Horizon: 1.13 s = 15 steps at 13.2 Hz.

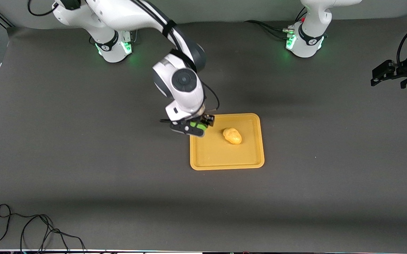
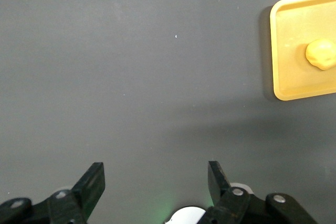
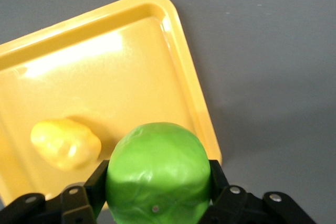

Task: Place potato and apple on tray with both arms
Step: 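Lift the apple with the right gripper and carry it over the tray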

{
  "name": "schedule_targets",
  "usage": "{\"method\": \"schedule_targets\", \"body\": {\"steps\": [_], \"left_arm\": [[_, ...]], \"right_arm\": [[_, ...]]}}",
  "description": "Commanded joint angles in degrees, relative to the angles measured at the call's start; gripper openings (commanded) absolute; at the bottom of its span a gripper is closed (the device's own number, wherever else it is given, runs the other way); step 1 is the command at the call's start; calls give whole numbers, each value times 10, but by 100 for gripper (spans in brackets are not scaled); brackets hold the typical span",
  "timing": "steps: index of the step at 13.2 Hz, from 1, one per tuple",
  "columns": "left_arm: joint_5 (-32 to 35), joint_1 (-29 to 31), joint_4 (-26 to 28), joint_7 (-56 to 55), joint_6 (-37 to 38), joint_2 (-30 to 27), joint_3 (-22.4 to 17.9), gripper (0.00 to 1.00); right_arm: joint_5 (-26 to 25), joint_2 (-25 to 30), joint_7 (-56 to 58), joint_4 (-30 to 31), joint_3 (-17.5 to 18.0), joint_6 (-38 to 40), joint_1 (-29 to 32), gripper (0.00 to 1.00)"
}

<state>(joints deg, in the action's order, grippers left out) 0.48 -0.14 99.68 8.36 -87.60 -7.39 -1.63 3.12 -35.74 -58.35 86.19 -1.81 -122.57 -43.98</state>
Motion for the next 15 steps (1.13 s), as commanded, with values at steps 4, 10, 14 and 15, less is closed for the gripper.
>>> {"method": "schedule_targets", "body": {"steps": [4, 10, 14, 15], "left_arm": [[1, -5, -7, 0, 0, 5, 1, 88], [1, -5, -7, 0, 0, 6, 1, 88], [1, -5, -7, 0, 0, 6, 1, 88], [1, -5, -7, 0, 0, 5, 1, 88]], "right_arm": [[0, -77, -17, -38, -7, -46, -15, 50], [0, -108, -18, -35, -7, -70, -15, 50], [1, -114, -18, -36, -7, -80, -15, 50], [1, -115, -18, -36, -7, -80, -15, 50]]}}
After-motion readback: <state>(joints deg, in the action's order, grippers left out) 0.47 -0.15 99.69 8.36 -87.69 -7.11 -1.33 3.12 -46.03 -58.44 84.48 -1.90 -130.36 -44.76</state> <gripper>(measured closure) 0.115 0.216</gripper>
